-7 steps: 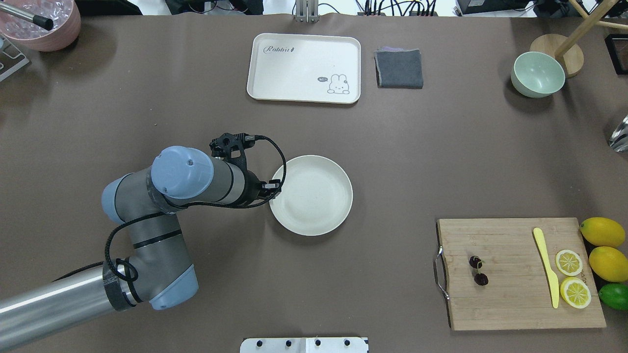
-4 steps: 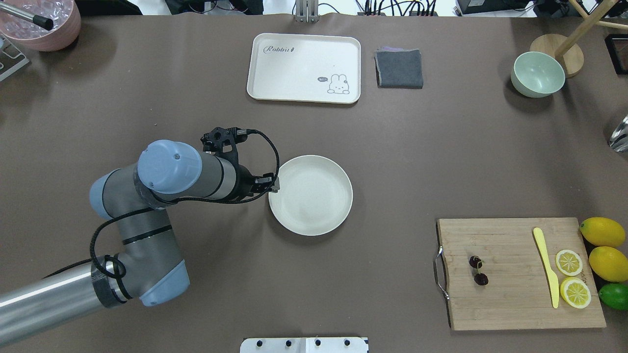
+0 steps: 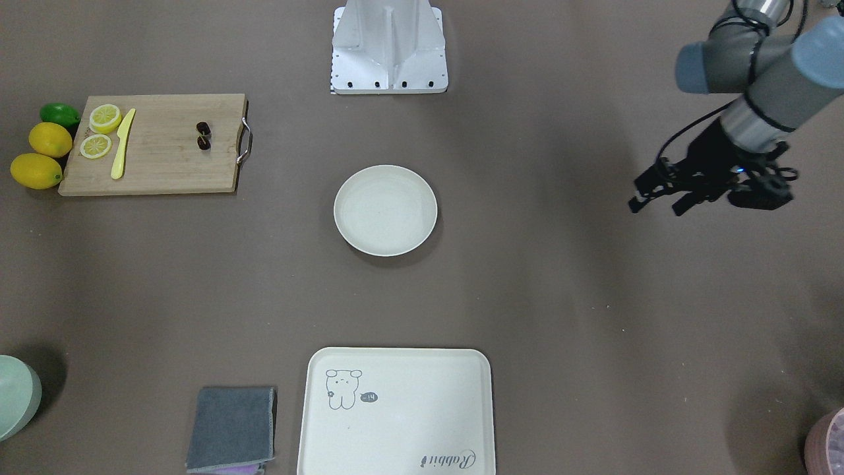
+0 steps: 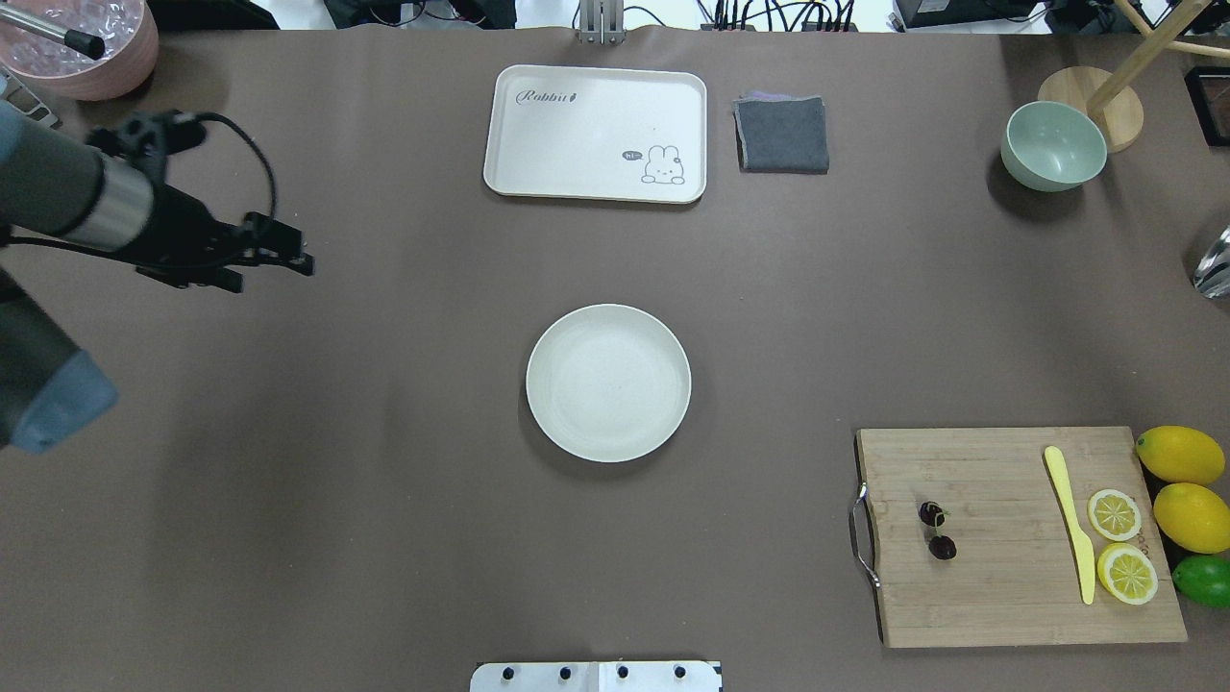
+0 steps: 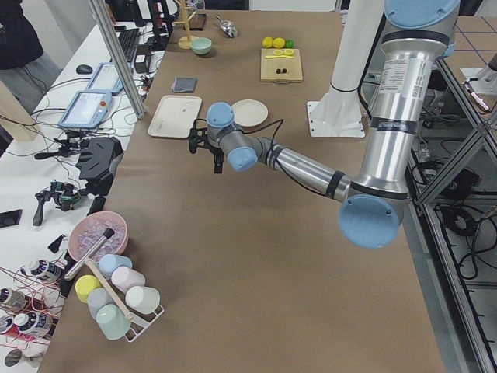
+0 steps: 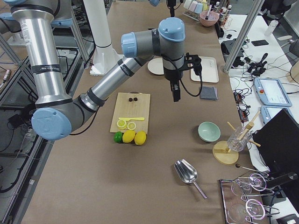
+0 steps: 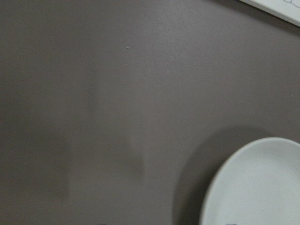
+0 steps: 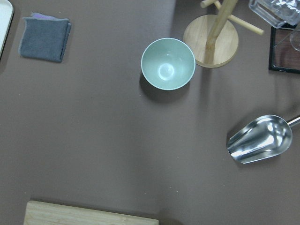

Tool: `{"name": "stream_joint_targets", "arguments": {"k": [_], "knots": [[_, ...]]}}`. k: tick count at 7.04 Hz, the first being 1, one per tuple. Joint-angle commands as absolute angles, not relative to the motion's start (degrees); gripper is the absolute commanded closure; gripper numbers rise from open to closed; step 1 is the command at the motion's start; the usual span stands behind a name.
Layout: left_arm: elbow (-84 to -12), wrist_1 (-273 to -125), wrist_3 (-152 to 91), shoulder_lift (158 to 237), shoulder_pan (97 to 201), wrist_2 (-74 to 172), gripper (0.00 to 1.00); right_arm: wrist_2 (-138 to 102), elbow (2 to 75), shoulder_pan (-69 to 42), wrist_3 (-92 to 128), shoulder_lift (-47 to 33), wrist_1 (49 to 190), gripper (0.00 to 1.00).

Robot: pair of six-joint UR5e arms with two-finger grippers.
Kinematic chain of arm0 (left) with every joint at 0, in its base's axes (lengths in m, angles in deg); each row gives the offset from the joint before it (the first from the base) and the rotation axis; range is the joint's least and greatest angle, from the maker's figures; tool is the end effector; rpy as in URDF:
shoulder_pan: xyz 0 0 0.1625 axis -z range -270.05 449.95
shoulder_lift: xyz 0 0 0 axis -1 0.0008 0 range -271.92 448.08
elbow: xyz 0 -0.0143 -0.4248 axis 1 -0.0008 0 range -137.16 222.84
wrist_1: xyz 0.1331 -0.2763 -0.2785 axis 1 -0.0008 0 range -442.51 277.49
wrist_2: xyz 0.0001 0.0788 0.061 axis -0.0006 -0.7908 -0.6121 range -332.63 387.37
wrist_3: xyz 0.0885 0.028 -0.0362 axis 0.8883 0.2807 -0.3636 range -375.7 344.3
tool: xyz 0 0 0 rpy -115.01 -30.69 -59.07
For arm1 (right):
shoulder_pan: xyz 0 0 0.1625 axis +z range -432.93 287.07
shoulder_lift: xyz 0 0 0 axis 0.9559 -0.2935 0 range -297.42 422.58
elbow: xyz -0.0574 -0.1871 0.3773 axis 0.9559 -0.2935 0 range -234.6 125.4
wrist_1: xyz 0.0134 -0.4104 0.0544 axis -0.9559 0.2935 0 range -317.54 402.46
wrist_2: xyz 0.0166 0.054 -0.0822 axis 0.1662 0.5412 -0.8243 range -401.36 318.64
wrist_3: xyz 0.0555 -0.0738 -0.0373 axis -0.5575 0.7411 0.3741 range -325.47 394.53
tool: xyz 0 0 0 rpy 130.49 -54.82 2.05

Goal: Place red cherry on plate

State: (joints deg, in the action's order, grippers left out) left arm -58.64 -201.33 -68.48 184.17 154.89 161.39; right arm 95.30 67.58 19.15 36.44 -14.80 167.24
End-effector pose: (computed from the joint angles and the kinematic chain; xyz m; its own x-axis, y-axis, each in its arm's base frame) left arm 0.1705 -0.5161 0.4439 0.4978 -0.0374 -0.8665 0.1722 0.9834 0.0565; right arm 0.0783 -0.4787 0.3508 0.6912 -0.1342 0.7101 -0.0128 0.9802 0.1978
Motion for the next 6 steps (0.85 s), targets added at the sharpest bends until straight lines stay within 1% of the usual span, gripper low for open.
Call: {"name": "stream_joint_targets", "arguments": {"k": [1, 2, 3, 4, 5, 6], "knots": [[-57.44, -189.36, -44.65, 181.16, 168.13, 165.35, 0.02, 95.65, 67.91, 15.58, 32.52, -11.68, 167.79, 0.00], [-58.57, -187.55, -38.61, 178.54, 171.14, 167.19, 0.02, 95.74, 68.61, 15.75, 30.25, -11.77, 167.79, 0.00], [-59.54, -187.54, -37.77, 178.69, 172.73, 171.82, 0.02, 95.66, 69.75, 15.66, 27.62, -12.03, 167.79, 0.00], [-60.59, -187.54, -32.63, 176.34, 176.05, 175.00, 0.02, 95.57, 70.28, 15.75, 26.98, -13.25, 167.96, 0.00], [-62.08, -187.54, -26.75, 172.23, 176.78, 176.16, 0.02, 95.39, 69.77, 15.75, 27.67, -15.88, 167.88, 0.00], [-62.36, -187.54, -21.73, 170.54, 177.57, 176.17, 0.02, 95.31, 69.50, 15.75, 28.37, -17.56, 167.62, 0.00]]}}
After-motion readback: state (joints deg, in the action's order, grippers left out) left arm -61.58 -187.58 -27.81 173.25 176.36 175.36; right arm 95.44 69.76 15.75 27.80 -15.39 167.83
